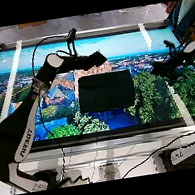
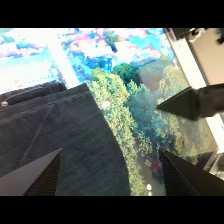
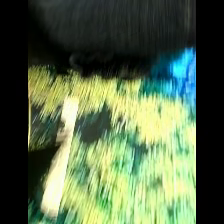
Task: Fold the clothes and pants, and hang the long-sleeved shirts on hangers.
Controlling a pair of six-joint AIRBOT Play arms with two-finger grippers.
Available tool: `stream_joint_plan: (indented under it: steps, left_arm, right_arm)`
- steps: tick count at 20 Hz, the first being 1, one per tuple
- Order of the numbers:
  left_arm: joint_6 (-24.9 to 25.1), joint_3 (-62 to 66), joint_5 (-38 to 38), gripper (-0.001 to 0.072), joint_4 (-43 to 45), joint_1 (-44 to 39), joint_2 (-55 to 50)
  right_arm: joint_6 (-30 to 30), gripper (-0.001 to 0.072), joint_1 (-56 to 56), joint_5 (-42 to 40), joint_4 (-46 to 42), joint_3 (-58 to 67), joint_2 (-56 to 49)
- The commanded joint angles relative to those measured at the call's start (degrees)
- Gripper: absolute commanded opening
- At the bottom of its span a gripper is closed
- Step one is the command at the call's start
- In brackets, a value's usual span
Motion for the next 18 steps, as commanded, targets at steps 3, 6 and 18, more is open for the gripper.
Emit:
stream_joint_plan:
  steps: [3, 6, 18]
  left_arm:
    - [4.6, 0.0, -1.7, 0.0711, 0.0, 1.3, 0.3]
    - [4.6, 0.0, -1.7, 0.0710, 0.0, 1.3, 0.3]
    - [4.8, 0.0, -2.3, 0.0707, 6.9, 1.8, 0.3]
  right_arm:
    - [0.0, 0.0704, 6.4, -13.5, 10.2, -10.0, -0.9]
    - [2.0, 0.0703, 12.3, -17.0, 10.3, -10.0, -2.0]
    - [22.5, 0.0684, 13.0, -16.9, 1.7, -9.2, -5.8]
